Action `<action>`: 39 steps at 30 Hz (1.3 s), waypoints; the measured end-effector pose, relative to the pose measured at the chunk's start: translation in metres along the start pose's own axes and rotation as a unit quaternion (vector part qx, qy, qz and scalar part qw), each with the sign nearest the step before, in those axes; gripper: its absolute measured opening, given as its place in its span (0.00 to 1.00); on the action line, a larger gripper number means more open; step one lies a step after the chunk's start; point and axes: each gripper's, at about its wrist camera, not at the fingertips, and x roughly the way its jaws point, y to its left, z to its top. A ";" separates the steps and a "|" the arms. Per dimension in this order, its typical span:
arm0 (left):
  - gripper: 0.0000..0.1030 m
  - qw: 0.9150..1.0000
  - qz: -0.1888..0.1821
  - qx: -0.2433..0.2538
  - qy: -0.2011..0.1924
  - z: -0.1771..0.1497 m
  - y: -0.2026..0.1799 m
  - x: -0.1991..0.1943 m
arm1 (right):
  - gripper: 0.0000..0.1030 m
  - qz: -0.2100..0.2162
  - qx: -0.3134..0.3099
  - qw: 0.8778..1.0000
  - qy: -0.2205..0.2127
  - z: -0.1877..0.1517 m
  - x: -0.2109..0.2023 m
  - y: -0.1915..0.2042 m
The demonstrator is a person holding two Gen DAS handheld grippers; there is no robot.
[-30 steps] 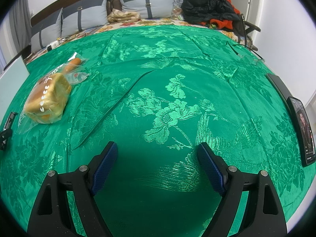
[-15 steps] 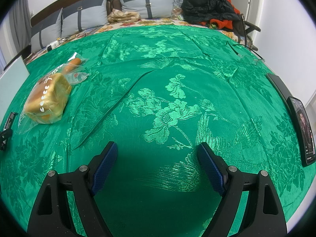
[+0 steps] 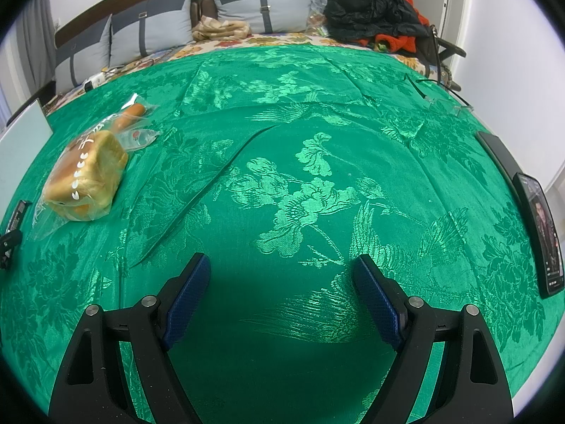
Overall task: Organize snacks
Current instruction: 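Grasp the chocolate bar with the left gripper while the right grasps the bagged milk bread bun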
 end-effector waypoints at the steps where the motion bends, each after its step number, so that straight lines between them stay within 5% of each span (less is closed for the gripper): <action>1: 1.00 1.000 0.000 0.000 0.000 0.000 0.000 0.000 | 0.83 0.000 0.000 1.000 0.000 0.000 0.000 0.000; 18: 1.00 1.000 0.000 0.000 0.000 0.000 0.000 0.000 | 0.83 0.000 0.010 1.000 0.001 0.000 -0.004 -0.003; 22: 1.00 1.000 0.000 0.000 0.000 0.000 0.000 0.000 | 0.83 0.105 0.035 0.992 -0.052 0.027 -0.048 0.027; 25: 1.00 1.000 0.000 0.000 0.000 0.000 0.000 0.000 | 0.83 0.124 -0.009 0.989 -0.084 0.055 -0.071 0.074; 27: 1.00 1.000 0.000 0.000 0.000 0.000 0.000 0.000 | 0.83 0.127 -0.036 0.989 -0.063 0.070 -0.064 0.107; 29: 1.00 1.000 0.000 0.000 0.000 0.000 0.000 0.000 | 0.83 0.118 -0.065 0.991 -0.019 0.076 -0.040 0.137; 32: 1.00 1.000 0.000 0.000 0.000 0.000 0.000 0.000 | 0.85 0.048 -0.115 0.991 0.058 0.068 0.005 0.171; 35: 1.00 1.000 0.000 0.000 0.000 0.000 0.000 0.000 | 0.85 -0.020 -0.155 0.986 0.052 0.055 0.021 0.184; 39: 1.00 1.000 0.000 0.000 0.000 0.000 0.000 0.000 | 0.87 0.005 -0.108 0.992 0.064 0.057 0.030 0.165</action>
